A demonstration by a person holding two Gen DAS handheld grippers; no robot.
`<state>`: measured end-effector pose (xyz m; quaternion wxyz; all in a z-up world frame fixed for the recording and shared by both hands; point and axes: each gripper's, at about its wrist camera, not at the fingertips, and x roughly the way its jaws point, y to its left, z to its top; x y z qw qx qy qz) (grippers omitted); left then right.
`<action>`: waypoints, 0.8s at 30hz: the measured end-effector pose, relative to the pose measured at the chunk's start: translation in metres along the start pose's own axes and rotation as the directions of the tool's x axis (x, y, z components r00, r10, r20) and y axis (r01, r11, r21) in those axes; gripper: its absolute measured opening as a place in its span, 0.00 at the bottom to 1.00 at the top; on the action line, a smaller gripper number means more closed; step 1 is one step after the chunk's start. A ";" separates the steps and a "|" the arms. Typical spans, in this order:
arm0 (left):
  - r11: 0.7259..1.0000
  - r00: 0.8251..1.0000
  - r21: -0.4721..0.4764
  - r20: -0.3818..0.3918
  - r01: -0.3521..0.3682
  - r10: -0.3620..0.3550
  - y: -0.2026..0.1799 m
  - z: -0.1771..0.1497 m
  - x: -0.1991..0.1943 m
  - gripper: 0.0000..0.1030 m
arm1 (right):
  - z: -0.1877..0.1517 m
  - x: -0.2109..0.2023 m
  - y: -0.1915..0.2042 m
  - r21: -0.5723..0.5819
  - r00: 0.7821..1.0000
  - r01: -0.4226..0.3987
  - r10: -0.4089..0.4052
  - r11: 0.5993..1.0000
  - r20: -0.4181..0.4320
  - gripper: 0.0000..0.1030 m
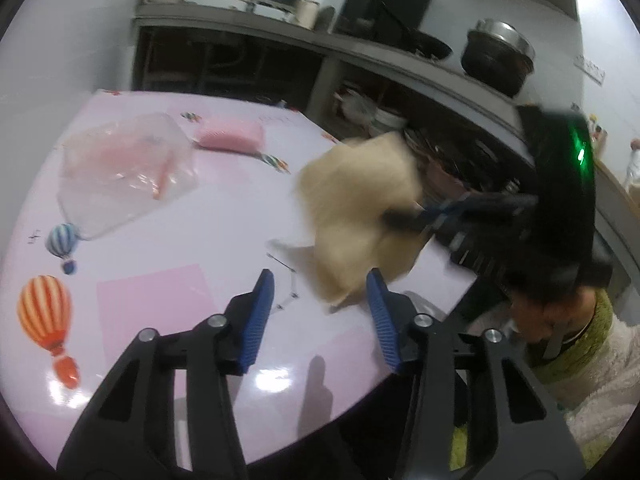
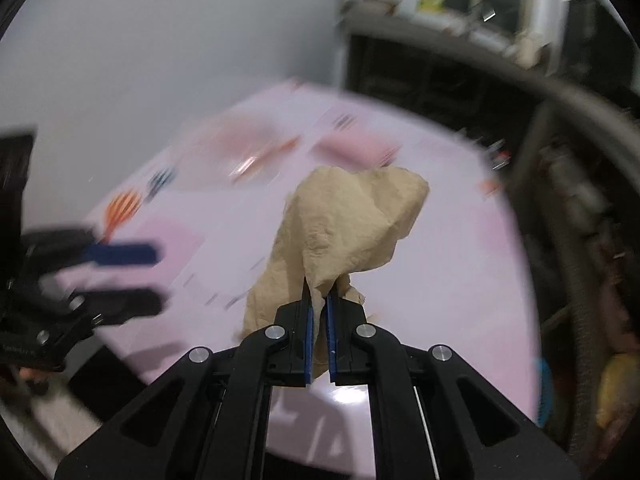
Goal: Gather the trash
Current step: 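Grasp the brown paper bag with the right tool while the left tool pulls it open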
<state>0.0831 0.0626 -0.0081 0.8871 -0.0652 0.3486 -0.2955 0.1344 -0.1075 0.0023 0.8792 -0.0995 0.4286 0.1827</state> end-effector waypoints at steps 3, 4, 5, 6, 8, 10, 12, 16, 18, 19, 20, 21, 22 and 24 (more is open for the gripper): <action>1.000 0.999 0.007 -0.031 0.007 -0.007 -0.002 -0.005 0.009 0.36 | -0.010 0.026 0.012 0.029 0.983 -0.155 0.157 0.987 -0.097 0.06; 1.000 0.999 0.001 -0.039 0.008 -0.008 -0.001 -0.007 0.011 0.34 | -0.011 0.031 0.012 0.048 0.977 -0.179 0.183 0.983 -0.110 0.06; 1.000 0.999 -0.008 -0.045 0.011 -0.011 0.000 -0.008 0.013 0.33 | -0.014 0.035 0.014 0.076 0.969 -0.205 0.213 0.976 -0.125 0.06; 1.000 0.999 -0.014 -0.050 0.010 -0.011 0.001 -0.009 0.015 0.31 | -0.015 0.041 0.009 0.121 0.954 -0.247 0.263 0.961 -0.142 0.06; 1.000 0.998 -0.015 -0.063 0.002 -0.003 0.005 -0.010 0.018 0.27 | -0.014 0.045 -0.004 0.198 0.932 -0.302 0.333 0.932 -0.146 0.07; 1.000 0.996 -0.009 -0.084 -0.013 0.012 0.007 -0.012 0.024 0.23 | -0.015 0.047 -0.015 0.258 0.910 -0.342 0.387 0.904 -0.150 0.07; 1.000 0.994 0.001 -0.108 -0.025 0.025 0.007 -0.014 0.029 0.19 | -0.020 0.045 -0.021 0.299 0.894 -0.365 0.422 0.882 -0.153 0.07; 0.999 0.989 0.032 -0.146 -0.033 0.037 0.004 -0.018 0.040 0.17 | -0.023 0.040 -0.035 0.384 0.869 -0.397 0.476 0.834 -0.137 0.16; 0.999 0.986 0.043 -0.162 -0.032 0.039 0.002 -0.019 0.044 0.15 | -0.022 0.034 -0.040 0.411 0.865 -0.406 0.488 0.816 -0.115 0.27; 0.998 0.984 0.048 -0.171 -0.031 0.039 0.001 -0.020 0.047 0.15 | -0.021 0.030 -0.043 0.427 0.865 -0.411 0.493 0.806 -0.098 0.33; 0.998 0.983 0.055 -0.177 -0.031 0.040 0.000 -0.020 0.049 0.15 | -0.018 0.028 -0.046 0.438 0.865 -0.413 0.494 0.798 -0.085 0.35; 0.998 0.983 0.062 -0.178 -0.032 0.042 -0.001 -0.020 0.051 0.15 | -0.018 0.024 -0.049 0.452 0.867 -0.413 0.494 0.791 -0.072 0.40; 0.997 0.983 0.070 -0.179 -0.031 0.043 -0.003 -0.020 0.052 0.15 | -0.018 0.021 -0.053 0.473 0.868 -0.409 0.492 0.781 -0.062 0.44; 0.997 0.982 0.074 -0.182 -0.027 0.040 -0.004 -0.019 0.055 0.15 | -0.018 0.021 -0.061 0.516 0.864 -0.411 0.501 0.752 -0.043 0.47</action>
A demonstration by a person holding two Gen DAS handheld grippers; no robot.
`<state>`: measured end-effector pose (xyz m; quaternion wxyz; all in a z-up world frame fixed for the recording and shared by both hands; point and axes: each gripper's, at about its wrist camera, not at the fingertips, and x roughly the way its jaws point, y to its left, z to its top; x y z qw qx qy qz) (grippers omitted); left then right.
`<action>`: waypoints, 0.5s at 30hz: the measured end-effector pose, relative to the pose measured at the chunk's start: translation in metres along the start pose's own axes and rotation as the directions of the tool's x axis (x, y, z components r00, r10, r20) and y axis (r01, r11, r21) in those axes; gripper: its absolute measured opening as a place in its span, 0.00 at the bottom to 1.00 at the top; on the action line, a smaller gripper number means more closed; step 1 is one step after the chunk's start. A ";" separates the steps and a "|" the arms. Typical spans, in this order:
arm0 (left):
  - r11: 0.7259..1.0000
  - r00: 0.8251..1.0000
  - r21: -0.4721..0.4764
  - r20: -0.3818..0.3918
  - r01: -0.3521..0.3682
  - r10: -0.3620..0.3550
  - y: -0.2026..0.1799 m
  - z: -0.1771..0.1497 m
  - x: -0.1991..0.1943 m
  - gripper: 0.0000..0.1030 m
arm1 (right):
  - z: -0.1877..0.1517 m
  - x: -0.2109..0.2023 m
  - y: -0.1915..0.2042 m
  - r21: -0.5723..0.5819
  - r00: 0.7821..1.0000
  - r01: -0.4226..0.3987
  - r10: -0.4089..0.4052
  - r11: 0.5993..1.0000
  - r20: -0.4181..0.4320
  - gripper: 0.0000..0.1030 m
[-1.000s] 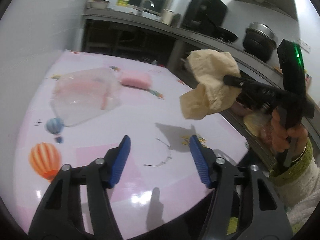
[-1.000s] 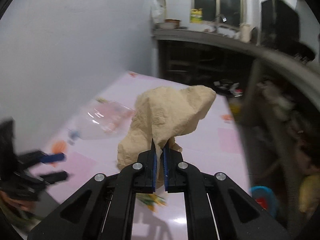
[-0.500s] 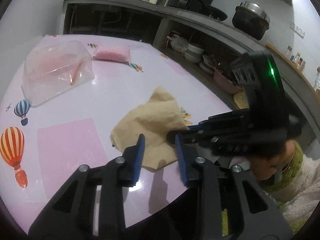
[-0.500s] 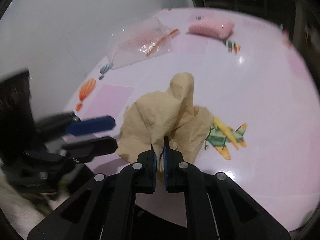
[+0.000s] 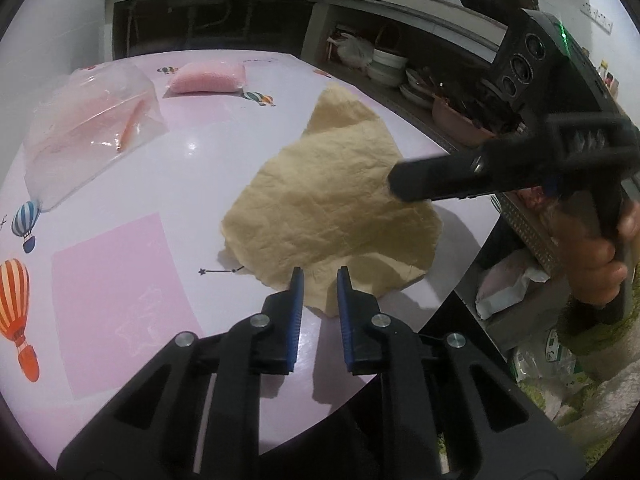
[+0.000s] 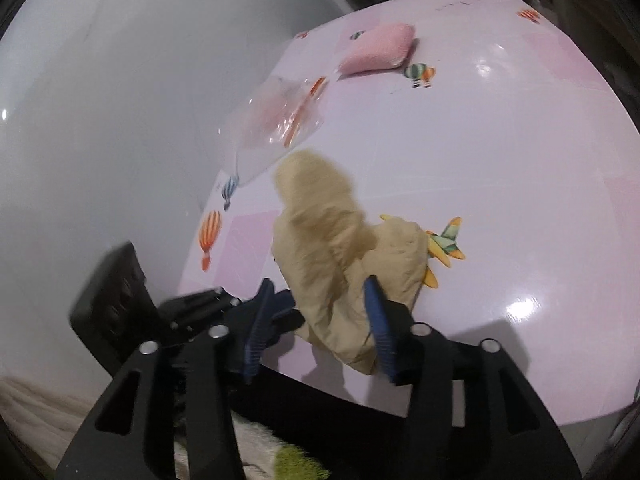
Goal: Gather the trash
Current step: 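Grasp the brown paper bag with the right tool while the left tool pulls it open, then grasp the pink mesh sponge with the left tool while the right holds the bag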
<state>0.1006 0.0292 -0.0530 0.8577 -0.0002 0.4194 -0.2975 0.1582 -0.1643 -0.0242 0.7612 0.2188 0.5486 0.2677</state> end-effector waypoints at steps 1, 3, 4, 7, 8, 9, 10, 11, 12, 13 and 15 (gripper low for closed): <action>1.000 1.000 0.001 -0.002 0.001 -0.001 0.001 0.003 0.003 0.15 | 0.000 -0.002 -0.003 0.020 1.000 0.007 -0.007 1.000 0.005 0.49; 1.000 1.000 0.006 -0.005 0.000 0.000 0.000 0.004 0.005 0.15 | 0.000 -0.004 -0.009 0.055 1.000 0.017 -0.018 0.998 0.006 0.55; 1.000 1.000 0.008 -0.005 0.001 0.000 0.000 0.005 0.006 0.15 | -0.001 -0.004 -0.013 0.082 1.000 0.021 -0.021 0.996 0.002 0.57; 1.000 1.000 0.011 -0.007 0.001 -0.001 -0.001 0.005 0.007 0.15 | -0.003 -0.001 -0.025 0.141 1.000 0.014 -0.012 0.990 -0.016 0.64; 1.000 1.000 0.011 -0.007 0.001 -0.001 -0.001 0.005 0.007 0.15 | -0.004 0.000 -0.028 0.160 1.000 0.002 0.002 0.987 -0.019 0.65; 1.000 1.000 0.012 -0.008 0.000 0.000 -0.002 0.005 0.007 0.15 | -0.004 0.002 -0.030 0.168 1.000 -0.009 0.012 0.986 -0.021 0.67; 1.000 1.000 0.013 -0.007 0.001 0.000 -0.002 0.005 0.007 0.15 | -0.003 0.006 -0.032 0.181 0.999 -0.027 0.032 0.983 -0.027 0.68; 1.000 1.000 0.015 -0.008 0.000 0.000 -0.002 0.005 0.007 0.15 | -0.004 0.008 -0.032 0.188 0.998 -0.038 0.046 0.981 -0.035 0.68; 1.000 1.000 0.017 -0.009 0.000 0.000 -0.002 0.004 0.007 0.15 | -0.004 0.012 -0.033 0.196 0.997 -0.050 0.060 0.979 -0.047 0.68; 1.000 1.000 0.019 -0.008 0.000 0.000 -0.002 0.004 0.007 0.15 | -0.003 0.018 -0.033 0.208 0.996 -0.058 0.072 0.976 -0.061 0.68; 1.000 1.000 0.024 -0.009 0.000 0.000 -0.003 0.003 0.007 0.15 | -0.002 0.026 -0.032 0.218 0.994 -0.068 0.085 0.974 -0.070 0.68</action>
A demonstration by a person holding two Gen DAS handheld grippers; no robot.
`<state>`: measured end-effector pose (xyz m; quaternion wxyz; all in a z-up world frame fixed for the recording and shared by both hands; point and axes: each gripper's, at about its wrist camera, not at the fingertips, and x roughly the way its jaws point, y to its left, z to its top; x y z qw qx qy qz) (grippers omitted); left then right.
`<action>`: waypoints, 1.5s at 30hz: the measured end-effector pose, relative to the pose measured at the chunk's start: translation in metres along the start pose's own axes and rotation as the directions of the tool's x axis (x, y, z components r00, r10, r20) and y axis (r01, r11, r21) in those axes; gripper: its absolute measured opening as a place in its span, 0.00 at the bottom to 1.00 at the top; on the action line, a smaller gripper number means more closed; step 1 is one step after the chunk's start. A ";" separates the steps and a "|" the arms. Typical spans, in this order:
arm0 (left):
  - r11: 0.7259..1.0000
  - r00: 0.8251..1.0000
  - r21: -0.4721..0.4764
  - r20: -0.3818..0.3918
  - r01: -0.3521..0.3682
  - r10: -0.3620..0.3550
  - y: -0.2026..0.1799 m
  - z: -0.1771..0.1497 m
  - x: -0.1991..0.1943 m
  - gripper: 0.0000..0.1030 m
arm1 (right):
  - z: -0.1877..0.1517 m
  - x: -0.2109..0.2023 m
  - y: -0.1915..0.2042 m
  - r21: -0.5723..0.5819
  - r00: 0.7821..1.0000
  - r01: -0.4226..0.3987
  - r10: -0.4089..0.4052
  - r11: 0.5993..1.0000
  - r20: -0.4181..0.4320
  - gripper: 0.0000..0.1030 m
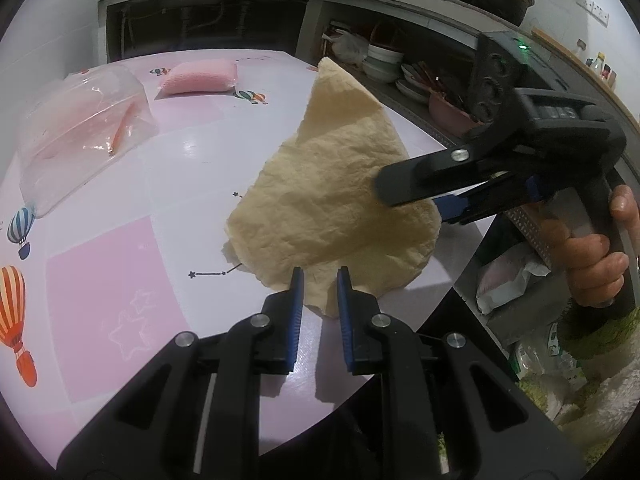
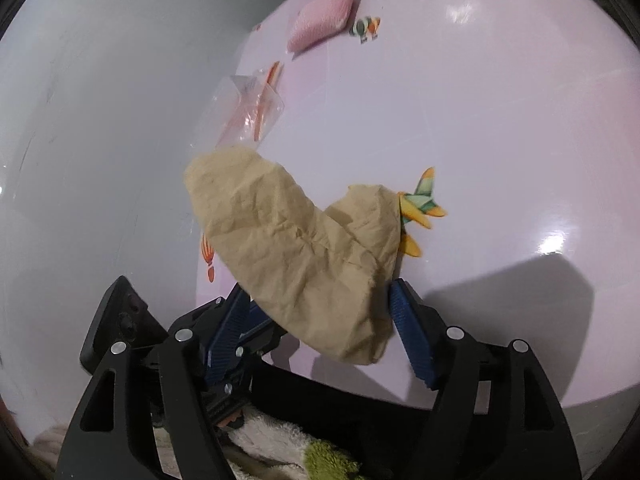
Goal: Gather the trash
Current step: 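Grasp the pink mesh sponge with the left tool while the right holds the bag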
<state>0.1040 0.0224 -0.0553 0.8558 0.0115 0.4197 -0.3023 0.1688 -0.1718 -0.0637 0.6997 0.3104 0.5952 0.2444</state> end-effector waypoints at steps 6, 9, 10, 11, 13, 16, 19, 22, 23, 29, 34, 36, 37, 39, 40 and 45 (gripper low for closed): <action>1.000 1.000 0.002 0.000 0.000 0.000 -0.001 0.001 0.001 0.15 | 0.007 0.017 0.009 -0.001 1.000 -0.006 0.006 1.000 -0.008 0.57; 1.000 1.000 0.000 0.001 0.002 -0.002 -0.001 0.001 0.001 0.15 | 0.007 0.023 0.018 -0.028 0.999 0.054 -0.054 0.998 -0.004 0.44; 1.000 1.000 0.000 0.001 0.003 -0.003 -0.001 0.001 0.001 0.15 | 0.006 0.024 0.019 -0.034 0.997 0.071 -0.071 0.997 -0.002 0.38; 1.000 1.000 0.000 0.003 0.004 -0.004 0.000 0.001 0.001 0.15 | 0.006 0.025 0.020 -0.042 0.996 0.088 -0.088 0.995 0.002 0.36; 1.000 1.000 0.000 0.005 0.006 -0.006 0.000 0.000 0.000 0.15 | 0.005 0.028 0.024 -0.062 0.991 0.134 -0.133 0.989 0.014 0.24; 1.000 1.000 -0.002 0.013 0.010 -0.010 0.002 -0.001 -0.002 0.15 | 0.004 0.029 0.025 -0.080 0.982 0.190 -0.188 0.979 0.034 0.13; 1.000 0.999 -0.011 0.035 0.026 -0.026 0.006 -0.001 -0.008 0.26 | 0.004 0.027 0.024 -0.084 0.976 0.217 -0.214 0.972 0.051 0.09; 0.998 0.996 -0.036 0.081 0.050 -0.047 0.014 0.005 -0.019 0.39 | 0.007 0.019 0.024 -0.103 0.945 0.318 -0.307 0.943 0.113 0.09; 0.997 0.994 -0.045 0.093 0.058 -0.053 0.018 0.010 -0.022 0.41 | 0.008 0.015 0.022 -0.101 0.936 0.341 -0.328 0.934 0.131 0.09; 0.999 0.981 -0.055 0.192 -0.002 0.012 0.040 0.070 -0.041 0.67 | 0.013 -0.016 -0.009 -0.013 0.910 0.371 -0.361 0.929 0.203 0.09; 0.997 0.983 -0.065 0.177 -0.045 0.056 0.066 0.156 -0.029 0.71 | 0.017 -0.040 -0.027 0.025 0.899 0.371 -0.366 0.928 0.241 0.09; 0.995 0.987 -0.068 0.139 -0.069 0.078 0.079 0.192 -0.009 0.71 | 0.018 -0.044 -0.031 0.025 0.901 0.358 -0.353 0.933 0.252 0.09; 0.992 0.990 -0.070 0.087 -0.104 0.110 0.089 0.217 0.011 0.71 | 0.017 -0.044 -0.032 0.024 0.903 0.351 -0.345 0.936 0.254 0.09; 0.987 0.990 -0.080 0.013 -0.141 0.142 0.104 0.246 0.041 0.64 | 0.016 -0.045 -0.034 0.022 0.908 0.334 -0.327 0.942 0.260 0.09; 0.982 0.984 -0.080 -0.044 -0.173 0.170 0.113 0.262 0.065 0.61 | 0.016 -0.044 -0.037 0.023 0.911 0.323 -0.317 0.946 0.264 0.09; 0.948 0.929 -0.084 -0.243 -0.307 0.280 0.149 0.297 0.152 0.56 | 0.015 -0.050 -0.048 0.039 0.923 0.262 -0.263 0.964 0.280 0.09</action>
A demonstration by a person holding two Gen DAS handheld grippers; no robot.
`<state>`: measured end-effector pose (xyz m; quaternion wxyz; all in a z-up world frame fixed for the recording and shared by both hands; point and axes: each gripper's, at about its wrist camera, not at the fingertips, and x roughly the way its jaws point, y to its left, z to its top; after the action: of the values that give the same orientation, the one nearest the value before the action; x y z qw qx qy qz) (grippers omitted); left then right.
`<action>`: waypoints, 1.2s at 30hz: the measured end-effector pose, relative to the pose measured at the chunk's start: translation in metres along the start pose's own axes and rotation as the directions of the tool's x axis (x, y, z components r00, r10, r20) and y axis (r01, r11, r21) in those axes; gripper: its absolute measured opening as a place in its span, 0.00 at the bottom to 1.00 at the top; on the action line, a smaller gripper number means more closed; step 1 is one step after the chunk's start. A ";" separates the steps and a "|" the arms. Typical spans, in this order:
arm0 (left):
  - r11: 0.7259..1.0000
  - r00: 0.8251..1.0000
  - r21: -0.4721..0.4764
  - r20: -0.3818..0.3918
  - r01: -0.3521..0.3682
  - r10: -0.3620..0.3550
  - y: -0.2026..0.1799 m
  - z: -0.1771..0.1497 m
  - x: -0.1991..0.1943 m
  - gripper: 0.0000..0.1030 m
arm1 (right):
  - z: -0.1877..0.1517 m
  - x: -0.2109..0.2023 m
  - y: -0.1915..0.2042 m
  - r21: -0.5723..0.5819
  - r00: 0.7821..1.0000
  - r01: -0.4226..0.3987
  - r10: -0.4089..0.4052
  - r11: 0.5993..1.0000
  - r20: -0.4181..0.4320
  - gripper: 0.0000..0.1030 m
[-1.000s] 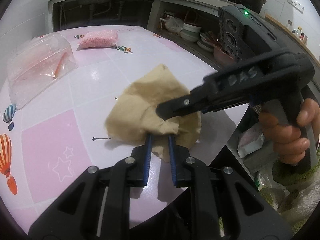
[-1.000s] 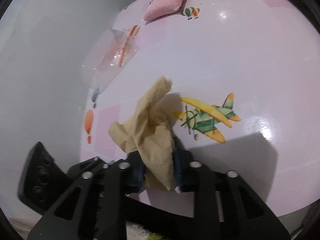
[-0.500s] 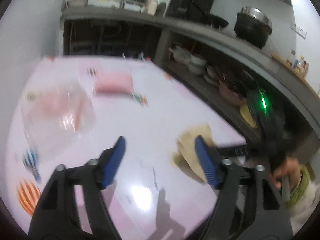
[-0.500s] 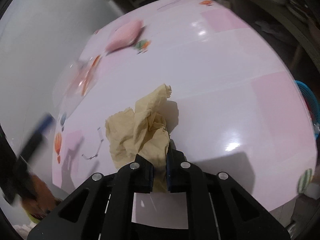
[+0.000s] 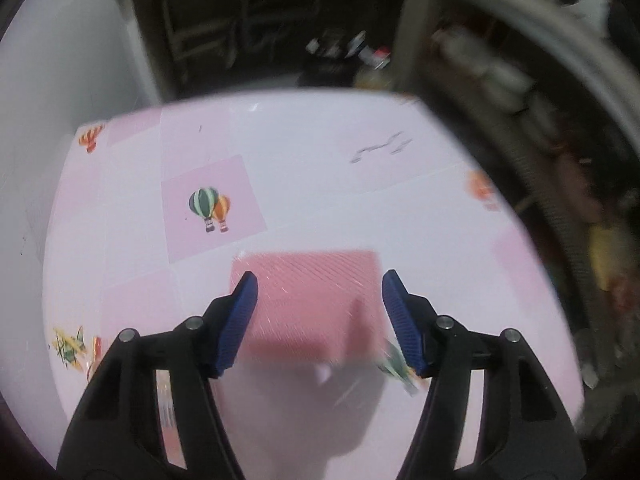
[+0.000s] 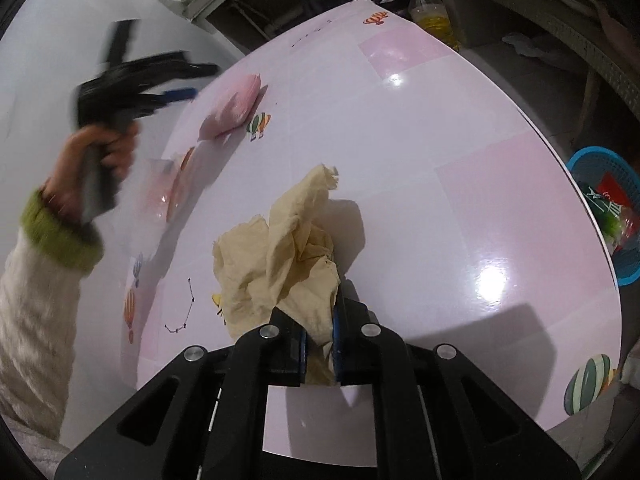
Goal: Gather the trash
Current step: 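Grasp the pink mesh sponge with the left tool while the right holds the bag, then lift the pink sponge with the left tool while the right holds the bag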
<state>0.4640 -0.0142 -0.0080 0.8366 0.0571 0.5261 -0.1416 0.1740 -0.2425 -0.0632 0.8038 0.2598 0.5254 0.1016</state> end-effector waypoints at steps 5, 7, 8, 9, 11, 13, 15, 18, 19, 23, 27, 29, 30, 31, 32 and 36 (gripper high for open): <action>1.000 0.999 -0.007 -0.040 -0.028 0.028 -0.004 0.001 0.024 0.52 | 0.001 -0.005 -0.010 0.016 1.000 -0.010 0.010 1.000 0.019 0.09; 0.999 0.999 0.024 -0.042 -0.023 0.024 -0.015 -0.004 0.022 0.52 | 0.000 -0.007 -0.014 0.022 1.000 -0.016 0.015 1.000 0.024 0.09; 0.999 0.999 0.037 -0.042 -0.022 0.023 -0.020 -0.010 0.020 0.52 | 0.000 -0.008 -0.015 0.024 0.999 -0.016 0.015 1.000 0.028 0.09; 0.999 0.999 0.051 -0.044 -0.017 0.019 -0.025 -0.016 0.017 0.52 | 0.000 -0.008 -0.015 0.026 0.999 -0.015 0.014 1.000 0.030 0.09; 0.997 0.999 0.081 -0.048 0.011 -0.007 -0.035 -0.031 0.008 0.52 | 0.000 -0.010 -0.017 0.030 0.999 -0.012 0.011 0.999 0.036 0.09; 0.992 0.998 0.118 -0.051 0.033 -0.028 -0.048 -0.051 -0.001 0.52 | -0.002 -0.011 -0.019 0.034 0.999 -0.016 0.015 0.999 0.038 0.09; 0.986 0.997 0.158 -0.051 0.060 -0.053 -0.063 -0.076 -0.013 0.52 | -0.004 -0.012 -0.021 0.042 0.999 -0.023 0.021 0.999 0.039 0.09; 0.969 0.992 0.215 -0.049 0.124 -0.116 -0.086 -0.115 -0.030 0.52 | -0.005 -0.013 -0.021 0.039 0.999 -0.013 0.011 0.999 0.044 0.09; 0.960 0.989 0.236 -0.046 0.148 -0.141 -0.094 -0.130 -0.038 0.52 | -0.006 -0.014 -0.020 0.033 0.999 -0.001 -0.001 0.999 0.048 0.09; 0.905 0.980 0.379 -0.022 0.193 -0.199 -0.119 -0.194 -0.070 0.54 | -0.008 -0.017 -0.018 0.028 0.998 0.014 -0.015 1.000 0.054 0.09; 0.901 0.969 0.369 -0.003 0.230 -0.246 -0.115 -0.227 -0.101 0.55 | -0.009 -0.019 -0.017 0.027 0.998 0.024 -0.025 0.999 0.050 0.09; 0.916 0.954 0.295 0.043 0.273 -0.298 -0.101 -0.235 -0.121 0.59 | -0.006 -0.021 -0.017 0.026 0.999 0.024 -0.025 0.999 0.048 0.09; 0.918 0.940 0.253 0.075 0.305 -0.333 -0.093 -0.242 -0.134 0.61 | -0.004 -0.023 -0.015 0.020 0.998 0.025 -0.026 0.999 0.054 0.09; 0.917 0.931 0.233 0.092 0.324 -0.352 -0.086 -0.245 -0.140 0.61 | -0.002 -0.024 -0.014 0.014 0.998 0.028 -0.029 1.000 0.060 0.09; 0.913 0.916 0.199 0.114 0.357 -0.384 -0.076 -0.256 -0.152 0.61 | 0.001 -0.026 -0.013 0.008 0.997 0.030 -0.031 1.000 0.066 0.09; 0.894 0.889 0.097 0.104 0.437 -0.446 -0.060 -0.280 -0.154 0.61 | 0.009 -0.023 -0.004 -0.017 0.997 0.025 -0.024 1.000 0.077 0.09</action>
<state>0.1417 0.0247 0.0101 0.8110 -0.0433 0.4672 -0.3496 0.1722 -0.2590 -0.0442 0.8269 0.2498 0.4964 0.0863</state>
